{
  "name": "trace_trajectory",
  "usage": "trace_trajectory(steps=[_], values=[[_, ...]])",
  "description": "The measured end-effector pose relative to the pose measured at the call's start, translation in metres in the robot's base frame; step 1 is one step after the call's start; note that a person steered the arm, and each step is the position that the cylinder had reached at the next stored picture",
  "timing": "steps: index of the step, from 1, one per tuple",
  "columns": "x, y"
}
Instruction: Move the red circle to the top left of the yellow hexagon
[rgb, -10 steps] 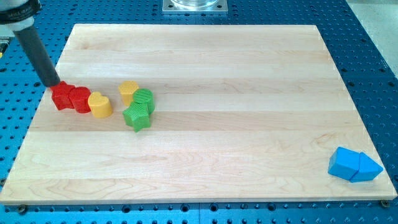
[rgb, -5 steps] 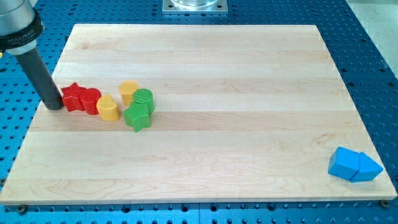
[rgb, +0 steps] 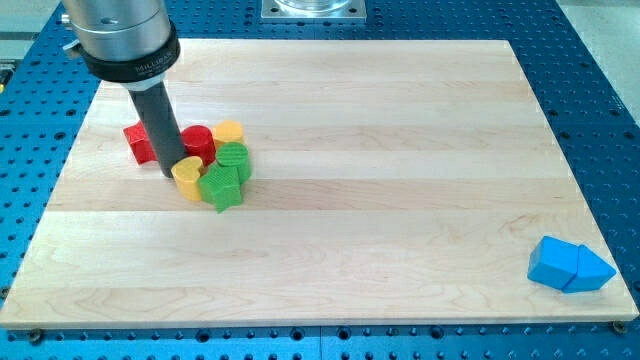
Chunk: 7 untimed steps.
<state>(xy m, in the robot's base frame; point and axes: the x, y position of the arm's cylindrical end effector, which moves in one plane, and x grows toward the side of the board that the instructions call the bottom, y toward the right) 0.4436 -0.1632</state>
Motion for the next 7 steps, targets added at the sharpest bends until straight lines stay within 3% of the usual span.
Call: trace_trajectory(steps=[2, 4, 7], values=[[0.002, 0.027], [-0.054, 0.035], [-0.033, 0.014]])
